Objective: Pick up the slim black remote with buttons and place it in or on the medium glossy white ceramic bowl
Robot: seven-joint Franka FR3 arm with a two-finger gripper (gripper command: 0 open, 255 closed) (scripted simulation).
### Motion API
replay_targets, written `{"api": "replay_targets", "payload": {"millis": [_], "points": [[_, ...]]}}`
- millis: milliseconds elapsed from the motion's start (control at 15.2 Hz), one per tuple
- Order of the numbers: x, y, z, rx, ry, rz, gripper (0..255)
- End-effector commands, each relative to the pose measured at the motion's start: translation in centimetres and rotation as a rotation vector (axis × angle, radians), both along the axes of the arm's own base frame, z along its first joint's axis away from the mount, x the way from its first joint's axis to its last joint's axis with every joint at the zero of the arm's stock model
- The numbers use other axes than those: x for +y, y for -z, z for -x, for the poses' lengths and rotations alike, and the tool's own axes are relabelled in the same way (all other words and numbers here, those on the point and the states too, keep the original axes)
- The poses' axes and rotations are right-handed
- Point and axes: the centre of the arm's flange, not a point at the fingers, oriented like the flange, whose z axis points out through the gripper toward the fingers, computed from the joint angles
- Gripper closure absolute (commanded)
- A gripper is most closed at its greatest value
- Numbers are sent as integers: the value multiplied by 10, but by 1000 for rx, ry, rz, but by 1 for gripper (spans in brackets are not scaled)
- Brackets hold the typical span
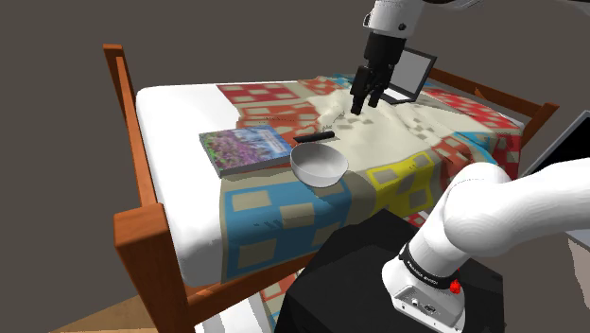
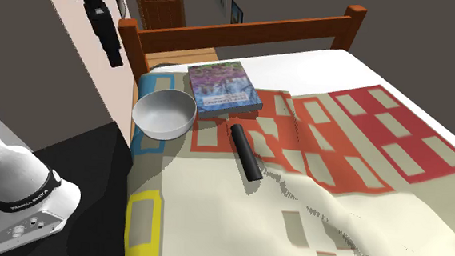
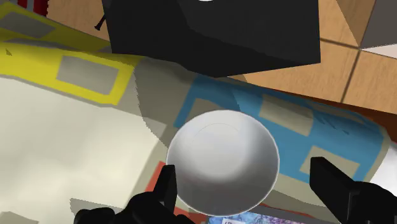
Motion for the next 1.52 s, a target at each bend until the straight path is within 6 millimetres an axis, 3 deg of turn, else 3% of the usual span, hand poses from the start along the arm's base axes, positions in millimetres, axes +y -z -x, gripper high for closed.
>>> {"api": "replay_targets", "payload": {"millis": [0, 660, 1452], "points": [[0, 0, 0, 0, 0, 0, 0], [-89, 79, -40, -36, -420, 25, 0], [-165, 168, -135, -79, -924, 54, 0]]}}
